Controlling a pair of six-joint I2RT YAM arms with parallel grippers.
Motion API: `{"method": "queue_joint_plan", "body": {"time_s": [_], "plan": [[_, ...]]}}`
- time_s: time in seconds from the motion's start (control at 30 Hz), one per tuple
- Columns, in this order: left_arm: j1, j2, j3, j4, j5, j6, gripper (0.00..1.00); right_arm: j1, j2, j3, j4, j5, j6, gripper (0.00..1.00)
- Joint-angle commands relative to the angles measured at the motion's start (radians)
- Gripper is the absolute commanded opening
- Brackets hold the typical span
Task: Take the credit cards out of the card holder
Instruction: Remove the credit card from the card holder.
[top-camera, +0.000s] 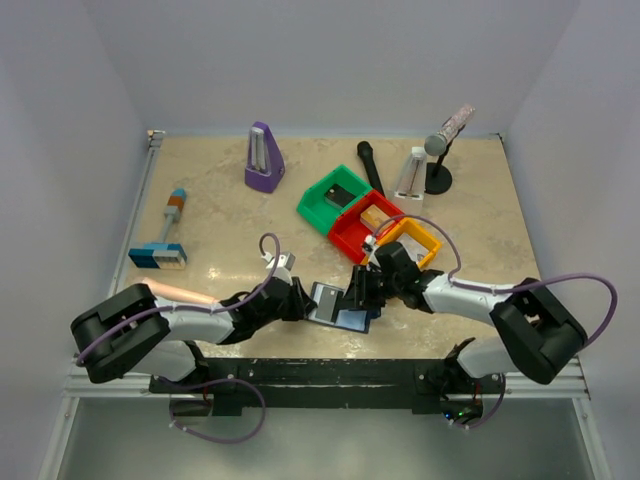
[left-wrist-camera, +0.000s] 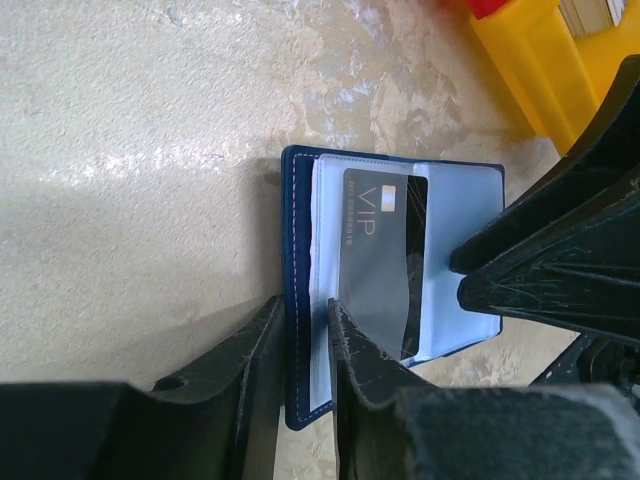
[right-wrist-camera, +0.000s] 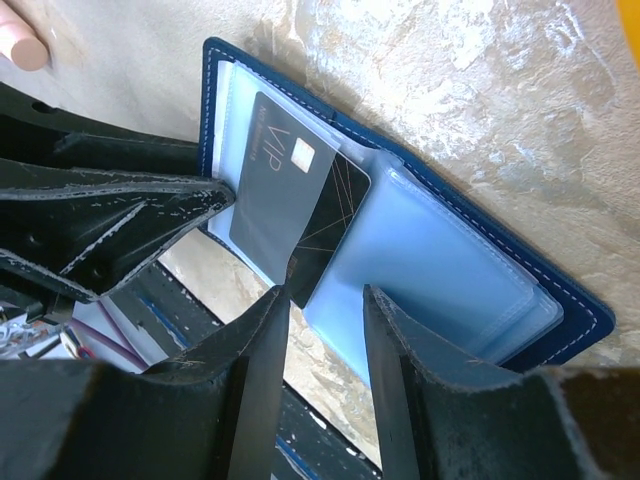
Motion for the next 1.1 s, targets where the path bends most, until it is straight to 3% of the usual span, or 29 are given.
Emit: {"method": "queue_joint_plan", "body": {"time_s": [0.0, 0.2, 0.77, 0.87, 0.97, 1.07], "plan": [[0.007, -0.008, -0.041, -0.054, -0.031, -0.015, 0.26, -0.003, -0.051, 0.004, 0.014, 0.006, -0.004, 0.4], [0.007, -0.006, -0.045, -0.046, -0.028, -0.021, 0.22, 0.011, -0.09, 0.027, 0.003, -0.006, -0.01, 0.41], [0.005, -0.035, -0.076, -0.031, -0.034, -0.038, 0.2, 0.035, 0.119, 0.113, 0.001, -0.025, -0.003, 0.41], [0.005, -0.034, -0.081, -0.023, -0.033, -0.039, 0.24, 0.035, 0.145, 0.113, 0.01, -0.025, 0.005, 0.41], [0.007, -0.043, -0.082, -0.022, -0.034, -0.038, 0.37, 0.035, 0.16, 0.116, 0.013, -0.021, 0.013, 0.41], [0.007, -0.063, -0.087, -0.037, -0.042, -0.038, 0.44, 0.035, 0.171, 0.116, 0.021, -0.023, 0.02, 0.41]]}}
